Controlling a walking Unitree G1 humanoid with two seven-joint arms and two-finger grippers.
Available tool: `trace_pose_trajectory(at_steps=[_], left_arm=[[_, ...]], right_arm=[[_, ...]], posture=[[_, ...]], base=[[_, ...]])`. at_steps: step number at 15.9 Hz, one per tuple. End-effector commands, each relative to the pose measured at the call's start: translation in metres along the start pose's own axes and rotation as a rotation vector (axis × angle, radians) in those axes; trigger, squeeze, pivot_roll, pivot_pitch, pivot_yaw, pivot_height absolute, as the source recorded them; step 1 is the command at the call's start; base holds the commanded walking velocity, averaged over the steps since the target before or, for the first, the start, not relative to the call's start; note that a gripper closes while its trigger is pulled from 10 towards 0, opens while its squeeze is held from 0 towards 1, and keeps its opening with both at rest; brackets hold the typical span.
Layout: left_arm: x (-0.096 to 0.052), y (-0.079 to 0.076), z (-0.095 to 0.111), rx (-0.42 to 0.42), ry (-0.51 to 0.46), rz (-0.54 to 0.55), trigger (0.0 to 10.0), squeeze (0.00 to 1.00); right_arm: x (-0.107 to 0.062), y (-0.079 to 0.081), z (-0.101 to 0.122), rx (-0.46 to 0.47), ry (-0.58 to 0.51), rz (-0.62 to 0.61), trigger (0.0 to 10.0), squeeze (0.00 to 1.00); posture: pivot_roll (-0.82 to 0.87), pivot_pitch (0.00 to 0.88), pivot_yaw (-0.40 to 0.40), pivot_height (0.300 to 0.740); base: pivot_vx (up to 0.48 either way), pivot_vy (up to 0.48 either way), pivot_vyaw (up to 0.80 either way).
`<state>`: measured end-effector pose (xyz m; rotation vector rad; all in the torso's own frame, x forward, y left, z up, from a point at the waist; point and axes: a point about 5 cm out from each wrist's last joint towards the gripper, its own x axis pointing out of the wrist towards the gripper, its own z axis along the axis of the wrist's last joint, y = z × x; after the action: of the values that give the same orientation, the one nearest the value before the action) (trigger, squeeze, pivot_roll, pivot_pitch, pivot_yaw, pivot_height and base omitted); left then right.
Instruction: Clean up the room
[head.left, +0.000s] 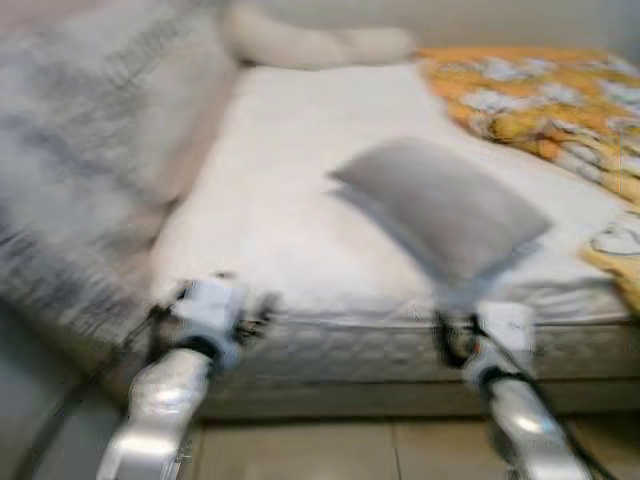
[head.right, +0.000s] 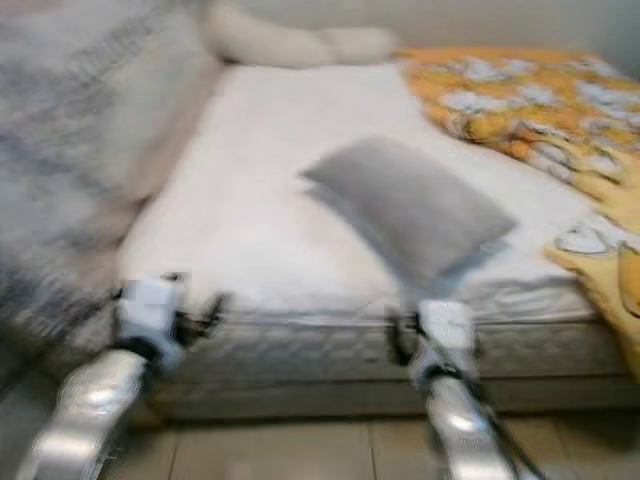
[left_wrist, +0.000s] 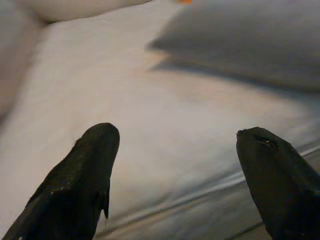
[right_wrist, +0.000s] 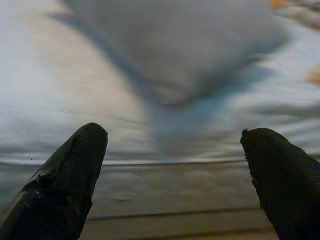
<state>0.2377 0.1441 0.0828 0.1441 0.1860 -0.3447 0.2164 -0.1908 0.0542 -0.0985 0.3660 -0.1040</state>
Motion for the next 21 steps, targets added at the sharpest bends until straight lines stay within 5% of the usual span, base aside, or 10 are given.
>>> trace_pose_trajectory(at_steps=[1, 5, 10, 21], left_arm=[[-0.005, 0.013, -0.002, 0.017, 0.009, 0.041, 10.0, 0.0], [-0.004, 0.013, -0.001, 0.018, 0.007, 0.048, 10.0, 0.0], [-0.002, 0.015, 0.003, 0.018, -0.004, 0.06, 10.0, 0.0], [0.003, 0.019, 0.009, 0.007, -0.023, 0.089, 10.0, 0.0]], right_arm=[[0.001, 0.009, 0.006, 0.006, -0.026, 0.024, 10.0, 0.0], [0.003, 0.01, 0.01, -0.003, -0.045, 0.039, 10.0, 0.0], [0.012, 0.008, 0.023, 0.039, -0.108, 0.08, 10.0, 0.0], [0.018, 0.004, 0.027, -0.048, -0.131, 0.072, 10.0, 0.0]], posture=[[0.0, 0.0, 0.014, 0.74], [-0.01, 0.0, 0.014, 0.74], [-0.01, 0.0, 0.021, 0.74], [0.01, 0.0, 0.015, 0.74]], base=[[0.281, 0.0, -0.77], [0.281, 0.0, -0.68], [0.282, 0.0, 0.0], [0.299, 0.0, 0.18]])
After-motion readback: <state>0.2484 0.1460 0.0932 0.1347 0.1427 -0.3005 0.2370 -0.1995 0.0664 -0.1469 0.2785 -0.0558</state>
